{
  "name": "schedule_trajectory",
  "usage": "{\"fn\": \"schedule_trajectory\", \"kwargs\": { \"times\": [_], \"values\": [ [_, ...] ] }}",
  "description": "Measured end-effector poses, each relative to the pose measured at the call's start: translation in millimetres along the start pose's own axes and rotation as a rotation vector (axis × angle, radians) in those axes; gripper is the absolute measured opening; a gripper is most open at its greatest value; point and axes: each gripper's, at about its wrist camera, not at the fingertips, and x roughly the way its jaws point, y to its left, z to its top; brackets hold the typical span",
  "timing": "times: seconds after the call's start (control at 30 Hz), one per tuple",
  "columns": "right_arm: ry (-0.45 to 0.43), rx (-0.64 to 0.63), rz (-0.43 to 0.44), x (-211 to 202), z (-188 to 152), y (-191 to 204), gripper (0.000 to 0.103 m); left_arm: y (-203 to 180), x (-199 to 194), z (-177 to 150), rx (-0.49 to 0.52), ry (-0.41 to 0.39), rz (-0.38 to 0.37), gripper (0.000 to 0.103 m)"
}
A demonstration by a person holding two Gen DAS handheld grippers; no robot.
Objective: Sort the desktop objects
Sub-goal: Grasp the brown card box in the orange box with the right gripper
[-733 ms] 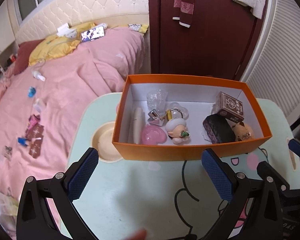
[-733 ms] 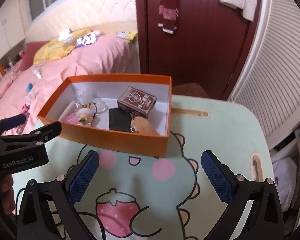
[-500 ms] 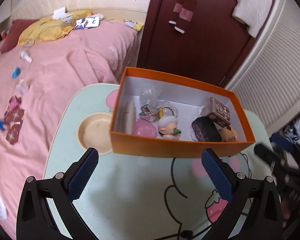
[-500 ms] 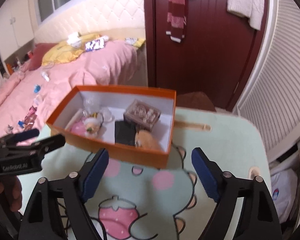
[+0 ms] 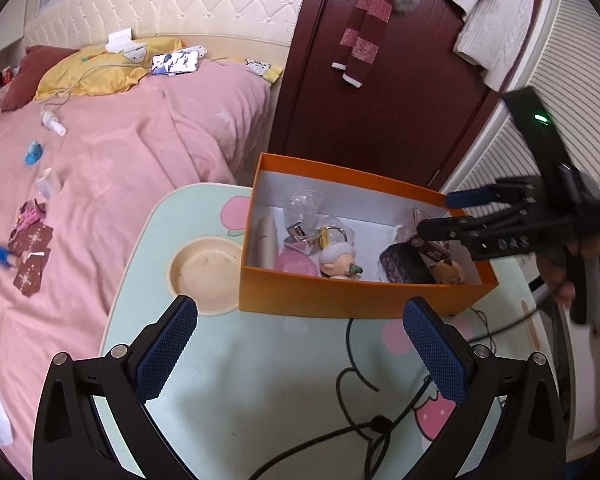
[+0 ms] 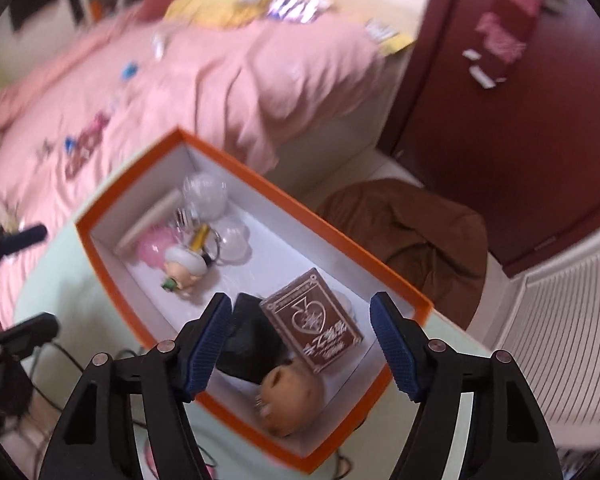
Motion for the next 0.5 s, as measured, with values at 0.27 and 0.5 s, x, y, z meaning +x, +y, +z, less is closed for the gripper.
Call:
{"fn": "schedule_trajectory", "kwargs": {
  "times": [0.27, 0.5],
  "values": [
    [0.167, 0.024, 0.147, 43, 11, -14, 0.049, 7, -13, 9, 0.014, -0.007, -0.005, 0.103],
    [0.005, 0.139, 0.218, 2, -3, -21, 0.046, 12, -14, 16, 0.007, -0.024, 0.003, 0.103]
  ]
}}
